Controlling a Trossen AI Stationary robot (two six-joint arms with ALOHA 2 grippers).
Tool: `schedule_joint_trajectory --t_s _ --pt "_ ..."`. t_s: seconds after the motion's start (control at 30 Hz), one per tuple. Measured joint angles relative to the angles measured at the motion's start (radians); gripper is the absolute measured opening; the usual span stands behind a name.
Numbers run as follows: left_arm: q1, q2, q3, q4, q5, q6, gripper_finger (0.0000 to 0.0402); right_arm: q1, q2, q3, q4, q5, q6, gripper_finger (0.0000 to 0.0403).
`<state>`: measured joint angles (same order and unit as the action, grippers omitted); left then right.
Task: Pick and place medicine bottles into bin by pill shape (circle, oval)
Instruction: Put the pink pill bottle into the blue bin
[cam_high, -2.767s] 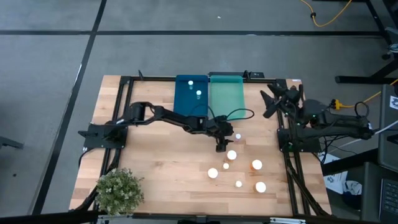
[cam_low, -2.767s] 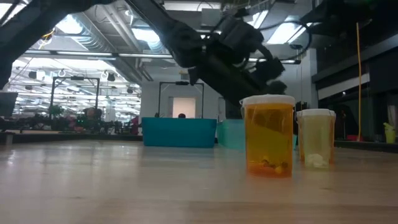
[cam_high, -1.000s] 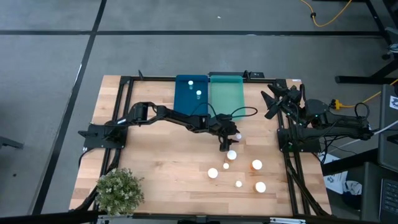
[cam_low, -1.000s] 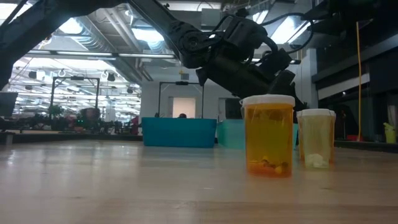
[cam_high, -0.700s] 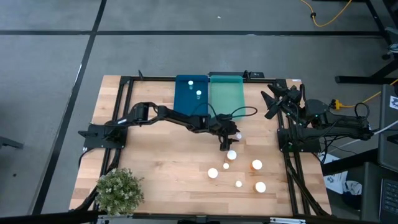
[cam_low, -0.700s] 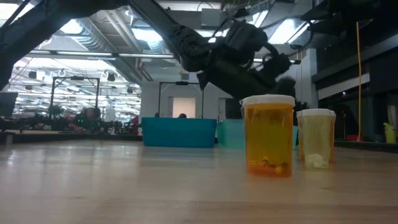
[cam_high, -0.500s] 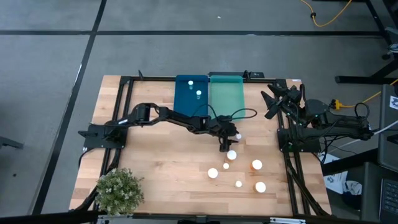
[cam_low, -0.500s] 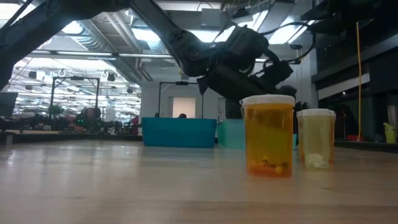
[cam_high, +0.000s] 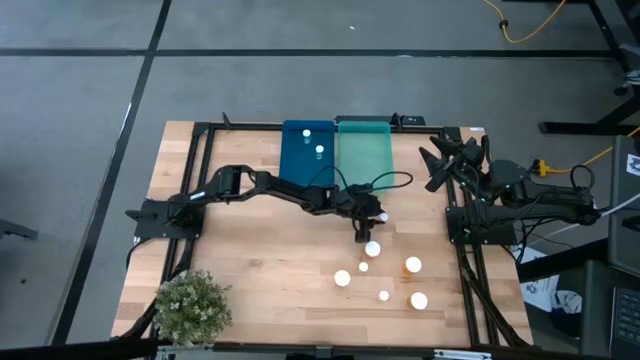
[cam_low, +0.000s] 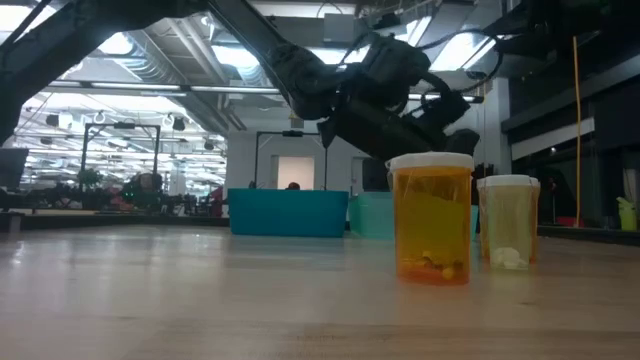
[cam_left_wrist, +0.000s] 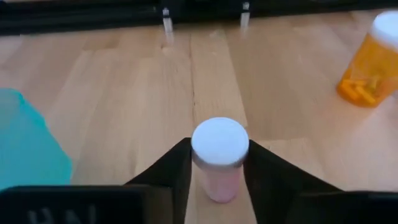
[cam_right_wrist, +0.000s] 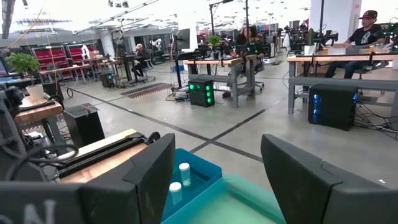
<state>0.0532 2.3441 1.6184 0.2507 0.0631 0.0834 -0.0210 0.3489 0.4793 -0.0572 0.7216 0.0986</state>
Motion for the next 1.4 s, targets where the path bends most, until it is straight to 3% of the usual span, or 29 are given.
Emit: schedule_joint_trajectory --t_s 0.2,0.73,0.9,1.0,1.13,1.3,1.4 --pt "0.009 -0.125 0.000 -0.106 0.000 0.000 0.0072 0.000 0.000 0.000 -0.017 0.000 0.000 0.0240" --pt "0.165 -0.669 0.001 -0.832 -0.081 0.133 0.0077 0.000 0.000 0.000 -0.078 0.000 0.038 0.0240" --pt "0.227 -0.798 -0.120 -0.959 -0.076 0.135 0.0078 0.000 0.000 0.000 -0.102 0.000 0.055 0.0240" --pt "0.265 -0.886 -0.277 -0.879 -0.071 0.129 0.0078 0.000 0.000 0.000 -0.098 0.000 0.055 0.0240" --pt "0.314 -0.970 -0.524 -0.506 -0.044 0.103 0.0078 0.000 0.000 0.000 -0.097 0.000 0.055 0.0240" --pt "0.386 -0.947 -0.773 -0.140 -0.028 0.051 0.0078 0.000 0.000 0.000 -0.099 -0.011 0.057 0.0240" --pt "0.434 -0.893 -0.873 -0.014 -0.035 -0.009 0.0078 0.000 0.000 0.000 -0.101 -0.016 0.057 0.0240"
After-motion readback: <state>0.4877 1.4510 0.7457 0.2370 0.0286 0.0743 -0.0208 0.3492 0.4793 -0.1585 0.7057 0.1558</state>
